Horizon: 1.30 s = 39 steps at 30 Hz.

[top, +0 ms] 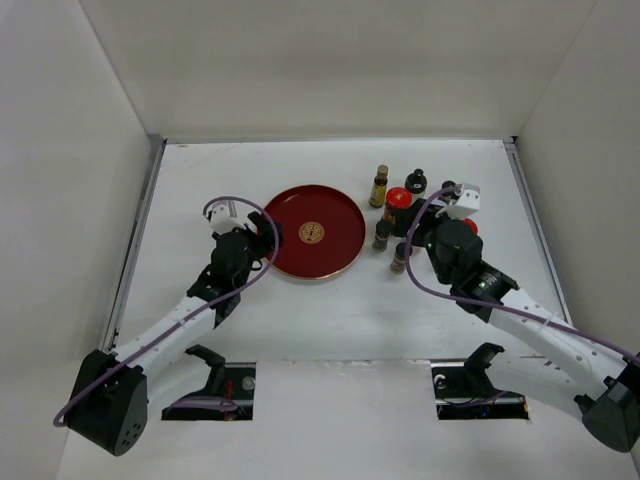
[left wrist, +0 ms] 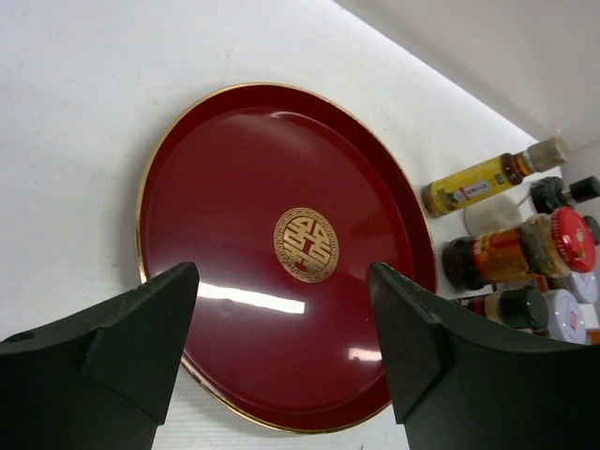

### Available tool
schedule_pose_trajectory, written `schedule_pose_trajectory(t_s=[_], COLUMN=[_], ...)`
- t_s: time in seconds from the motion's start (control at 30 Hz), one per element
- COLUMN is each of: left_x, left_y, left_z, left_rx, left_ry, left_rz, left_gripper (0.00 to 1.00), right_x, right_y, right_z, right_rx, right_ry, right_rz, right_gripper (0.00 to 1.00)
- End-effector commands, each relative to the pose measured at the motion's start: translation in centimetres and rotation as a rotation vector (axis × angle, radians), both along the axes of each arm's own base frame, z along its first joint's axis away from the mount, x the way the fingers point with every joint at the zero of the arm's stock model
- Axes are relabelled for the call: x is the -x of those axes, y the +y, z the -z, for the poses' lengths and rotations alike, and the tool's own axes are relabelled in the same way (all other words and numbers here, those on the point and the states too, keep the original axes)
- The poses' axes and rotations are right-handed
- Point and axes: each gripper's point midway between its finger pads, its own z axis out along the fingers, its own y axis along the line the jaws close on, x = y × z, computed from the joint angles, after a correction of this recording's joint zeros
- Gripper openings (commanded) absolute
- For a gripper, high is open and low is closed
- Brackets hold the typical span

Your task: Organize the condiment bottles

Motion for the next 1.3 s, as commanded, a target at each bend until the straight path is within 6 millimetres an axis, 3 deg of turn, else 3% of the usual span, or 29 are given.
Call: schedule_pose_trajectory(t_s=[0.0, 0.13, 0.2, 0.3, 0.37, 0.4, 0.5, 0.6, 0.67, 0.8, 0.9, 1.1, 1.27], left_x=[0.2, 0.6, 0.6, 0.4, 0.1, 0.0, 0.2, 0.5, 0.7, 0.8, 0.7, 0.4, 0.4], left_y=[-0.4, 0.4, 0.8, 0.9, 0.7, 0.9, 1.3, 1.8, 2.0, 2.4, 1.9, 1.8, 2.2], left_z=[-2.7, -4.5, -4.3, -4.0, -4.2, -4.0, -2.8, -2.0, -1.3, -1.0, -0.2, 0.8, 1.0], left_rx=[0.074, 0.104, 0.110, 0.125, 0.135, 0.133, 0.134, 0.138, 0.141, 0.166, 0.166, 0.166, 0.164], left_ry=[-0.100, -0.176, -0.179, -0.170, -0.180, -0.181, -0.171, -0.167, -0.163, -0.174, -0.161, -0.143, -0.142], left_rz=[0.022, 0.005, -0.010, -0.027, -0.027, -0.032, -0.042, -0.055, -0.061, -0.076, -0.059, -0.061, -0.078], left_gripper=[0.73, 0.72, 0.70, 0.63, 0.49, 0.40, 0.23, 0.19, 0.20, 0.34, 0.45, 0.60, 0.64], right_x=[-0.4, -0.6, -0.8, -1.2, -1.6, -1.9, -2.9, -3.9, -4.8, -6.5, -8.2, -11.3, -12.5], right_y=[0.0, 0.0, 0.1, 0.4, 0.4, 0.3, -1.0, -1.7, -1.4, -0.4, -0.6, -1.1, -0.5], right_z=[-1.8, -2.2, -2.3, -2.8, -3.4, -3.5, -3.1, -1.5, 0.1, 2.1, 2.4, 3.1, 4.9], right_rx=[-0.054, -0.058, -0.047, -0.033, -0.014, 0.001, 0.059, 0.103, 0.149, 0.206, 0.225, 0.261, 0.284], right_ry=[-0.018, -0.026, -0.028, -0.026, -0.030, -0.022, 0.032, 0.089, 0.141, 0.185, 0.189, 0.208, 0.246], right_rz=[-0.014, -0.024, -0.034, -0.045, -0.042, -0.035, 0.029, 0.072, 0.059, 0.029, 0.047, 0.065, 0.037], right_gripper=[0.75, 0.75, 0.71, 0.50, 0.25, 0.18, 0.12, 0.18, 0.31, 0.68, 0.82, 0.95, 0.98])
